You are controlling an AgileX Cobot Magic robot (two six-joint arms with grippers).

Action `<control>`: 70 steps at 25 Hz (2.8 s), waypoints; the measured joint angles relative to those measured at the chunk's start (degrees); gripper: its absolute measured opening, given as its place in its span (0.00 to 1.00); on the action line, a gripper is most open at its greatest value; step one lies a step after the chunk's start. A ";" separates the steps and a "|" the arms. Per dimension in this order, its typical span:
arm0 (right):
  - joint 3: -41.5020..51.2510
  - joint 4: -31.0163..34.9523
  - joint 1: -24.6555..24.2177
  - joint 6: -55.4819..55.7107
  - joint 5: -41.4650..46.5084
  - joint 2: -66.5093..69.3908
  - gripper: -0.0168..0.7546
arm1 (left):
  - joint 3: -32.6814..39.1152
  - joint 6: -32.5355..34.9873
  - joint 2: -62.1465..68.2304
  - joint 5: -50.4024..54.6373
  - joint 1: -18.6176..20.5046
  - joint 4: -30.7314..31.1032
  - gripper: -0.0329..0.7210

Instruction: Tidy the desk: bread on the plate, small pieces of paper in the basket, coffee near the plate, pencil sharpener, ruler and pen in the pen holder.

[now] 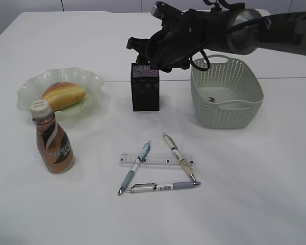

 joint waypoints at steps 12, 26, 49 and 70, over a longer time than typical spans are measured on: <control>-9.80 -4.13 0.13 -0.30 31.22 -1.44 0.45 | 0.00 0.00 0.00 0.00 0.00 0.08 0.62; -21.81 -11.11 2.15 -15.59 50.07 -3.53 0.45 | 0.00 0.00 0.00 0.00 0.00 0.08 0.62; 14.81 -12.42 6.14 -47.87 49.78 -17.85 0.44 | 0.00 0.00 0.00 0.45 0.00 0.48 0.62; 14.81 -6.48 9.08 -77.09 41.59 -9.71 0.54 | 0.00 0.00 0.00 1.42 0.00 0.82 0.62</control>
